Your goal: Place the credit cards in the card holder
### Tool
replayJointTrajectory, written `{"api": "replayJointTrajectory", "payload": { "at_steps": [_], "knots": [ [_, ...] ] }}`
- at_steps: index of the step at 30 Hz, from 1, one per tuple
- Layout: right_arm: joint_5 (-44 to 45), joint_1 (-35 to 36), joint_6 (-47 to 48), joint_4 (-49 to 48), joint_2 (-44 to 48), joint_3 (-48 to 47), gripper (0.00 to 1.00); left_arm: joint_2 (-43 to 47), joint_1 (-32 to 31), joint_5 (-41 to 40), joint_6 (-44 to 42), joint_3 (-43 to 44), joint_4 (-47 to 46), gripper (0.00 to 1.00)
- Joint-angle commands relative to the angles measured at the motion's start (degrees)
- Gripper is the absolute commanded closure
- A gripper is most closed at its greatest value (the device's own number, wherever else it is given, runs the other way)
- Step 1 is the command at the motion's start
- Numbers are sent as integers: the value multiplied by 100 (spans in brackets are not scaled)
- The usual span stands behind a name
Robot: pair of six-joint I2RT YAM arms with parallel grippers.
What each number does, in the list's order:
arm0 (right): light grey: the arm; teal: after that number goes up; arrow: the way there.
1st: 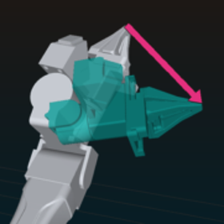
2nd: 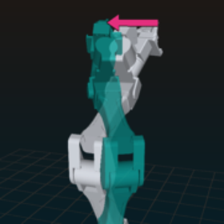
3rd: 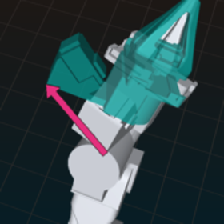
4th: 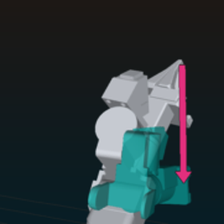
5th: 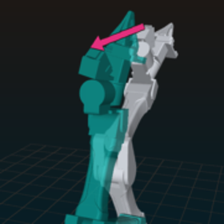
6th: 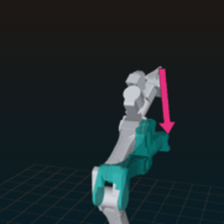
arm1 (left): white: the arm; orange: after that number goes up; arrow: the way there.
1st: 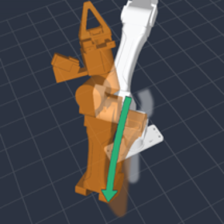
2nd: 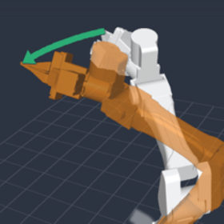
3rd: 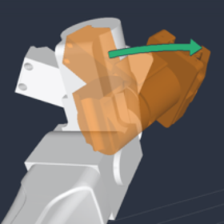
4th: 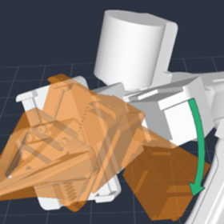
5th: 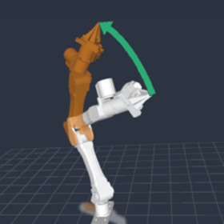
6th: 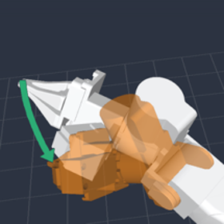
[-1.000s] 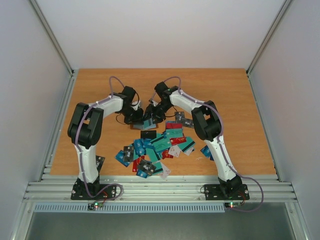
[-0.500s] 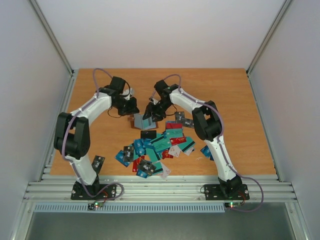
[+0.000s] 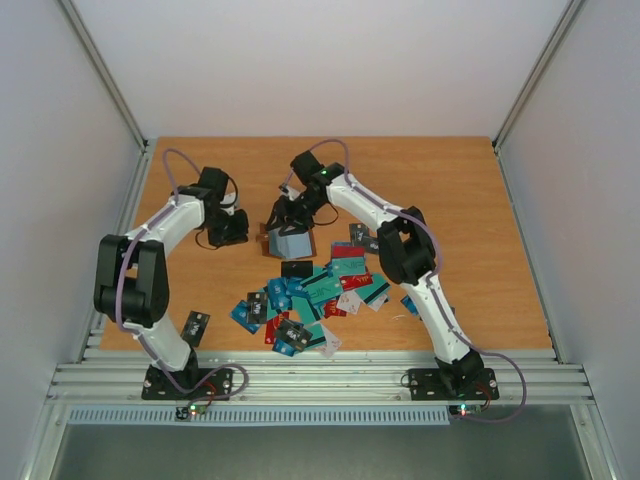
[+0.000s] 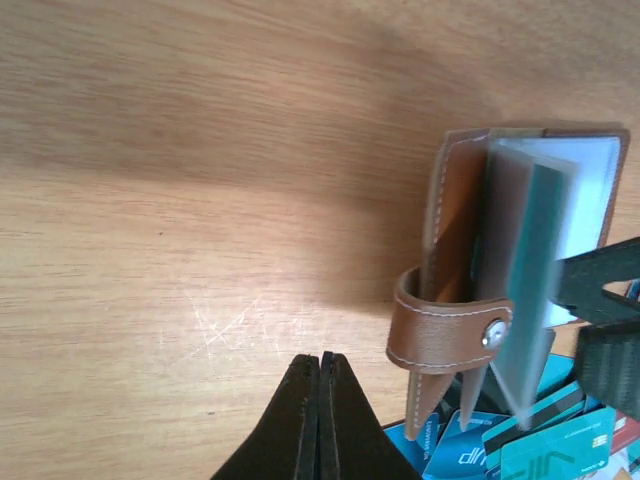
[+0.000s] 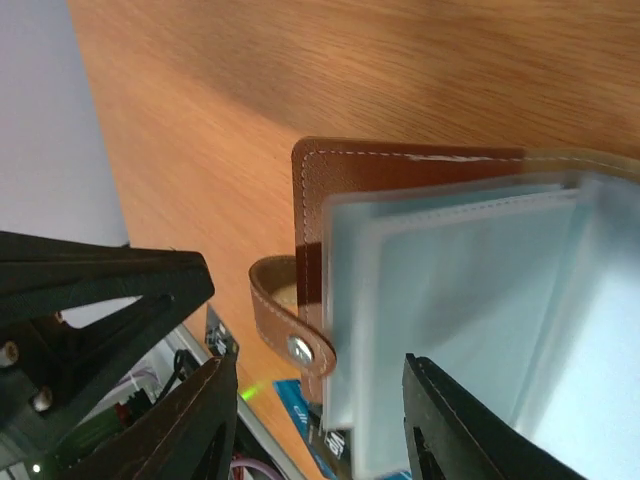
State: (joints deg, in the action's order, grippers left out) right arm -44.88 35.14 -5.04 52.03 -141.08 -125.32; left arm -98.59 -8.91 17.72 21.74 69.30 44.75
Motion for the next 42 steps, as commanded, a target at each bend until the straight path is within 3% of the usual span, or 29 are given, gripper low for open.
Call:
{"api": "replayJointTrajectory", "payload": {
  "at_steps": [1,13,22,28,30,36,42],
  "knots": [
    [-105,198,-165,138,-488,-422,53,234,111,-55,-137,-189,-20,100],
    [-152,314,-366,264,-1033,-1070,54,595,372,920,-93,-763,-502,100],
    [-8,316,-105,607,-660,-1441,54,966,372,1017,-190,-576,-304,98],
    [571,299,383,1164,-64,-1317,54,1273,304,1040,-346,-482,56,93],
    [846,293,570,1203,390,-954,54,1407,207,1070,-507,-507,236,91],
    [1399,182,520,467,2053,1410,54,1877,-325,1131,-764,-823,486,81],
    [1439,117,8,-243,3517,3772,54,2417,-915,982,-403,-1388,517,72]
  ]
}}
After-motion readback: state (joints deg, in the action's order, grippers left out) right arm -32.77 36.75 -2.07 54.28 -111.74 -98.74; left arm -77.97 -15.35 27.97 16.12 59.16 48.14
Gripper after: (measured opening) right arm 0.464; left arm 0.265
